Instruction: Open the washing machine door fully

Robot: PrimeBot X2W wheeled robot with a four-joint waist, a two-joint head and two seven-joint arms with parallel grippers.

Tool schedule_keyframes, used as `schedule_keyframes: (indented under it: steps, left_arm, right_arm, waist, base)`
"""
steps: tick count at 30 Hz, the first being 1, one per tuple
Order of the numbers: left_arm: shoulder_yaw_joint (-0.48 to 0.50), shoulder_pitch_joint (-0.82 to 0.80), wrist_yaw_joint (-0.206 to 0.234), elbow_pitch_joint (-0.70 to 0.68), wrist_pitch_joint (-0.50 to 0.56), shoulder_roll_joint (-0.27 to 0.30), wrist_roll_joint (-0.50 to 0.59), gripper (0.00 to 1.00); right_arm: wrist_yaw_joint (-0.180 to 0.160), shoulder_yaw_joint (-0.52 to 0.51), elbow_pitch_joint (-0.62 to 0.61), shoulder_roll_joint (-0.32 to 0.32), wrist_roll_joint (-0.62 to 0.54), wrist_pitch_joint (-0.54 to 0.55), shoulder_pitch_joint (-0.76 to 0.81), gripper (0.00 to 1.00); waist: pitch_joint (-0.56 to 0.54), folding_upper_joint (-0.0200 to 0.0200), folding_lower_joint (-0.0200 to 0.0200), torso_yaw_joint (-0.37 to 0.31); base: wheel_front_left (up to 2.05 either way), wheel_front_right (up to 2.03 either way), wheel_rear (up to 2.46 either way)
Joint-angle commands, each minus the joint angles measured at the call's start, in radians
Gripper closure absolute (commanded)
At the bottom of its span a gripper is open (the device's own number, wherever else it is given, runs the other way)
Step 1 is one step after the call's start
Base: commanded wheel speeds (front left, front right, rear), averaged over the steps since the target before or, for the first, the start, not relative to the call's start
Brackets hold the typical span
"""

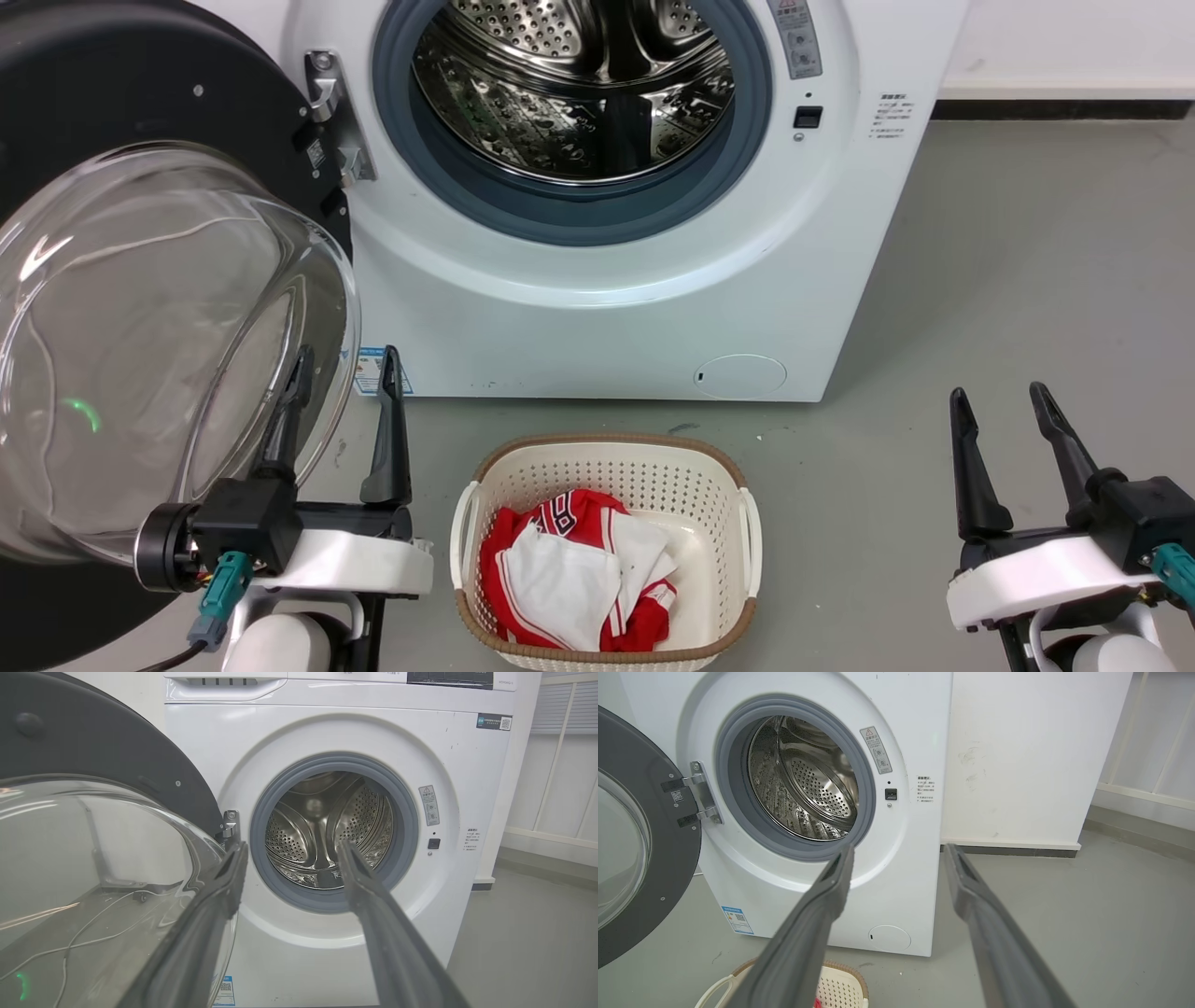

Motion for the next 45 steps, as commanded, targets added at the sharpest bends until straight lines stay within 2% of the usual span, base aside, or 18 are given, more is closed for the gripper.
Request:
schedule_keyframes:
  steps: [1, 11, 30, 45]
  left_arm:
    - [0.011, -0.007, -0.005, 0.004, -0.002, -0.007, 0.009, 0.00]
    - [0.106, 0.046, -0.031, 0.020, -0.002, -0.041, 0.055, 0.00]
    - [0.145, 0.093, -0.082, 0.015, -0.002, -0.091, 0.108, 0.00]
    - [0.181, 0.079, -0.115, 0.031, -0.002, -0.104, 0.123, 0.00]
  right_arm:
    - [-0.001, 0.000, -0.007, 0.002, -0.006, 0.005, 0.017, 0.00]
    - [-0.001, 0.000, 0.005, 0.002, 0.010, -0.003, 0.032, 0.00]
    - [-0.001, 0.009, 0.026, 0.002, 0.008, -0.007, 0.017, 0.00]
    - [-0.001, 0.007, 0.024, 0.002, 0.015, -0.005, 0.016, 0.00]
  waist:
    - [-0.001, 0.0000, 0.0000, -0.006]
    - [-0.001, 0.0000, 0.0000, -0.016]
    - [0.001, 0.0000, 0.0000, -0.009]
    - [0.003, 0.0000, 0.0000, -0.010]
  base:
    - [0.00, 0.00, 0.00]
    - [0.00, 0.00, 0.00]
    - [0.00, 0.00, 0.00]
    - [0.00, 0.00, 0.00]
